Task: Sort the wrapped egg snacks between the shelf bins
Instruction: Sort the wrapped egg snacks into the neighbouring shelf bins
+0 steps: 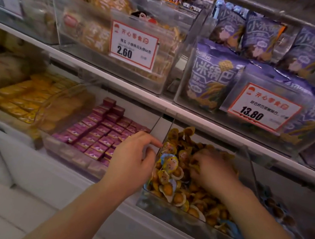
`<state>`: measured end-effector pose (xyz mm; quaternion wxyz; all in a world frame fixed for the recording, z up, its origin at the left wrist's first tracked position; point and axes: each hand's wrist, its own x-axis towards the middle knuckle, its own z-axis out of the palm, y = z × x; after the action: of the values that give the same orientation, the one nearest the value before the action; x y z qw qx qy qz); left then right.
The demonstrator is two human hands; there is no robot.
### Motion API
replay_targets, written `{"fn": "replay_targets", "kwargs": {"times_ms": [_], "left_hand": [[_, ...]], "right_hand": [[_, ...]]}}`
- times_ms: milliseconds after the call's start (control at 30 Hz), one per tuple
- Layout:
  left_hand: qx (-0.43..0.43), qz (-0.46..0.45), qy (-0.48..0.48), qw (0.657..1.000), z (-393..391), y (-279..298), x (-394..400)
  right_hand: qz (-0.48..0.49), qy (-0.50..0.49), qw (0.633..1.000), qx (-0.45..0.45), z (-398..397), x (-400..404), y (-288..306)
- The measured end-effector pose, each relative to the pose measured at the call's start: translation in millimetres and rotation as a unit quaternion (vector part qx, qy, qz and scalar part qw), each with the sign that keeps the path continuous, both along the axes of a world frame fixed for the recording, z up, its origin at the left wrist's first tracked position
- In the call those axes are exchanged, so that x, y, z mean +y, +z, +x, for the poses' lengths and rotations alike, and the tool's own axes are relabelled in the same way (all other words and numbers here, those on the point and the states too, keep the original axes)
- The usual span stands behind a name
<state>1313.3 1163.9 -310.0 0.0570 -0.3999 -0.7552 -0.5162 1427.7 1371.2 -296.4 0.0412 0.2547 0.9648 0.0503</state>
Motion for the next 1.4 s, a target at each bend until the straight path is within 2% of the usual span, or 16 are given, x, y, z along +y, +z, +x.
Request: {"fn": "replay_targets", "kwargs": {"times_ms": [33, 100, 167, 233, 300, 467, 667, 733, 800, 867, 933, 1000, 1067, 1167, 1233, 1400], "left_hand": [[0.003, 0.001, 0.001, 1.0, 0, 0, 0], [0.006, 0.002, 0.004, 1.0, 1, 0, 0], [0.005, 0.006, 0.005, 1.0, 4, 2, 2], [0.01, 0.016, 0.005, 1.0, 6, 3, 3], [0.016, 0.029, 0.006, 0.999, 8, 2, 4], [0.02, 0.034, 0.004, 0.999, 9, 3, 4], [0.027, 0.039, 0.007, 0.999, 6, 5, 5], [0.09, 0.0, -0.005, 0.996, 6, 7, 6], [0.179, -0.073, -0.051, 0.98, 10, 5, 8], [0.215, -0.113, -0.1, 0.965, 15, 1, 11], [0.215, -0.097, -0.115, 0.965, 16, -1, 13], [0.208, -0.061, -0.094, 0.972, 12, 0, 12], [0.122, -0.018, -0.063, 0.99, 6, 4, 8], [-0.05, 0.081, 0.003, 0.995, -3, 8, 4], [-0.078, 0.106, 0.03, 0.991, -6, 6, 5], [-0.093, 0.107, 0.014, 0.99, -5, 1, 7]], "right_hand": [[0.021, 0.016, 1.0, 0.005, -4, -4, 0], [0.034, 0.069, 0.994, 0.082, -14, -15, 0], [-0.046, 0.097, 0.984, 0.139, -26, -28, -3], [-0.147, 0.08, 0.98, 0.106, -38, -37, -14], [-0.131, 0.081, 0.986, 0.067, -42, -37, -27], [-0.126, 0.046, 0.987, 0.092, -36, -17, -30], [-0.144, -0.036, 0.965, 0.214, -13, 2, 4], [-0.176, -0.023, 0.94, 0.29, -2, -8, 14], [-0.302, -0.011, 0.881, 0.365, 6, -30, 25], [-0.458, 0.013, 0.81, 0.365, 12, -51, 32], [-0.522, 0.004, 0.786, 0.331, 16, -61, 32], [-0.545, -0.033, 0.771, 0.327, 19, -61, 28], [-0.533, -0.047, 0.784, 0.315, 20, -60, 19], [-0.405, 0.072, 0.889, 0.202, 14, -69, 1], [-0.343, 0.104, 0.922, 0.143, 0, -78, -13], [-0.235, 0.045, 0.957, 0.161, -21, -76, -35]]}}
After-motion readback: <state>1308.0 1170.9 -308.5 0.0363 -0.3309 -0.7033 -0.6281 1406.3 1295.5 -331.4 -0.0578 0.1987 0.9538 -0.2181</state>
